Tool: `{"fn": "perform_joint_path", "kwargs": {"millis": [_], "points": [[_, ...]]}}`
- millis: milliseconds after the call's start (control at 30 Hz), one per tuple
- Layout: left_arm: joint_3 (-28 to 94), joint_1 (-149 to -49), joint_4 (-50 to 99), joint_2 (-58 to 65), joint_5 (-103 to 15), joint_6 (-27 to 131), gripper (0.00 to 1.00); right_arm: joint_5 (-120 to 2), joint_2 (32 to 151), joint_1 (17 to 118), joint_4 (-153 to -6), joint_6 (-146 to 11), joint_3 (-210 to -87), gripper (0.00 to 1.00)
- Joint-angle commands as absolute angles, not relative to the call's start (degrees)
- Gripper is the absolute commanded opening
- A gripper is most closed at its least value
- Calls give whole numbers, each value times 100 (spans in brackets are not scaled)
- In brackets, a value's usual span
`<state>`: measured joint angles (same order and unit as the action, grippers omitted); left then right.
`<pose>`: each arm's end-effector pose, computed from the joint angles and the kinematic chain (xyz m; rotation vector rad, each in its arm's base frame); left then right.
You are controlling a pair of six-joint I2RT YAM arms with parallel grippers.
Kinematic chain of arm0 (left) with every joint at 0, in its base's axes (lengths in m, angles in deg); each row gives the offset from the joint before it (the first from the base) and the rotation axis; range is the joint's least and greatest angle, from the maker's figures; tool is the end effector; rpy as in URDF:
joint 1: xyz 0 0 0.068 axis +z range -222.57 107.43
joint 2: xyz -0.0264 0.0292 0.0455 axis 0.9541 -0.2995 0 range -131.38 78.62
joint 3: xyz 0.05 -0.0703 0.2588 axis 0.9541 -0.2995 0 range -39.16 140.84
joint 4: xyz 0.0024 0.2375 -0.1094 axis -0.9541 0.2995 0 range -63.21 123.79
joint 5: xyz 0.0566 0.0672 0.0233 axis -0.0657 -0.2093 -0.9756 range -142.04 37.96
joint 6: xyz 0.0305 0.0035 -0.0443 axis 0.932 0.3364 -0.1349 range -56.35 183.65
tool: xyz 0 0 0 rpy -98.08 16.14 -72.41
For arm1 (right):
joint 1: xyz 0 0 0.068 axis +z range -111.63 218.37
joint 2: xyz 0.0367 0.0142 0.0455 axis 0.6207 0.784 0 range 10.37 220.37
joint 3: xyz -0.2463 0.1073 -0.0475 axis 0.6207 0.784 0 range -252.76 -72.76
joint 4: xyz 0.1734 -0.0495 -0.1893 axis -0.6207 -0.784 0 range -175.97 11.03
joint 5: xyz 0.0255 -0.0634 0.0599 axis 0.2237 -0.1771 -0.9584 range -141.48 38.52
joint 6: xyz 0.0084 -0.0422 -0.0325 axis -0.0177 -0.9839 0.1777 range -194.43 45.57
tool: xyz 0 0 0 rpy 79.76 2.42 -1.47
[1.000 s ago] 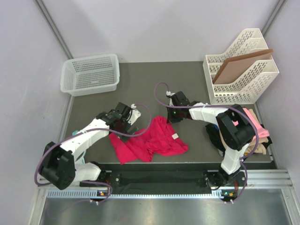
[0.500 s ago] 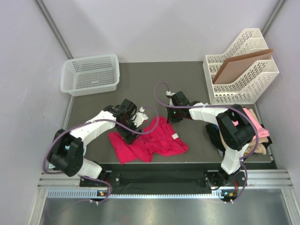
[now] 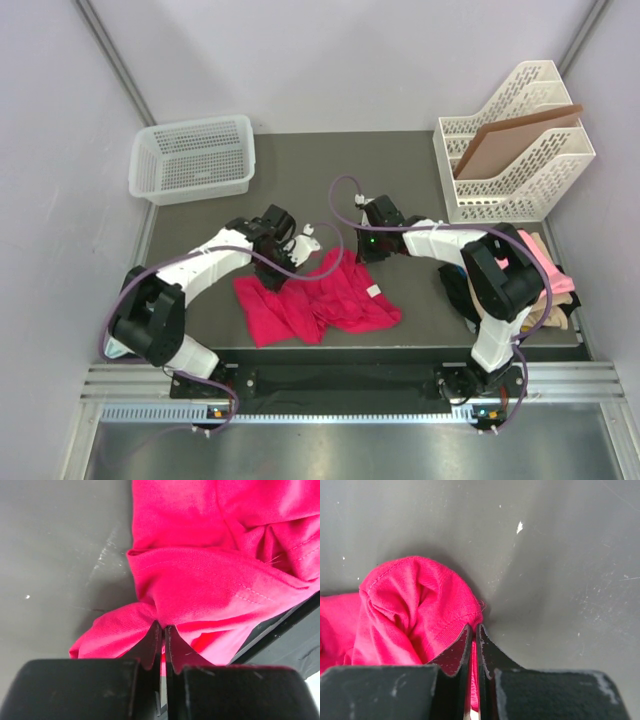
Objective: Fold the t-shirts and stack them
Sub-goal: Flatten out the tshirt
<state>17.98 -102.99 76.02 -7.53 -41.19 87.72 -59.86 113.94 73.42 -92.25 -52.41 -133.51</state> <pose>0.2277 -0.1413 0.2039 1.3681 2.5946 -0.2948 0.2944 0.2129 0.1570 -0.3575 2.6119 0.5532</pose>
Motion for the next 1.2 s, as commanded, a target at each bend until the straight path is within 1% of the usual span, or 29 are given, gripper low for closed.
{"fn": "perform_joint_path", "kwargs": {"millis": [0, 67, 200, 400, 533, 600, 667, 800, 933, 1033, 1167], "points": [[2069, -10281, 7556, -391, -4262, 8773, 0, -5957, 11180, 7458, -9470, -5237, -13305, 0], [2227, -10263, 7627, -251, -4473, 8799, 0, -5826, 10995, 7449, -9601, -5298, -13375, 0], [2692, -10027, 7644, 171, -5394, 9149, 0, -5439, 10433, 7379, -10084, -5483, -13945, 0], [3668, -9561, 8178, 751, -5652, 9625, 0, -4780, 8968, 7326, -10709, -5720, -14544, 0], [3915, -9560, 8523, 1322, -5845, 9836, 0, -4586, 8087, 7326, -10981, -5703, -14475, 0], [3810, -9551, 8506, 1753, -6056, 10011, 0, -4384, 7658, 7326, -11148, -5676, -14361, 0], [3442, -9551, 8445, 2225, -6336, 10170, 0, -4113, 7454, 7326, -11430, -5659, -14238, 0], [2205, -9525, 7945, 3044, -7022, 10565, 0, -3673, 6813, 7326, -11825, -5597, -14123, 0], [1332, -9446, 6936, 3966, -7655, 10812, 0, -3286, 6442, 7317, -12256, -5562, -14342, 0], [1251, -9411, 6836, 4205, -7683, 10848, 0, -3136, 6310, 7309, -12642, -5545, -14650, 0], [1883, -9411, 7527, 4022, -7262, 10392, 0, -3188, 6152, 7308, -12916, -5439, -14879, 0]]}}
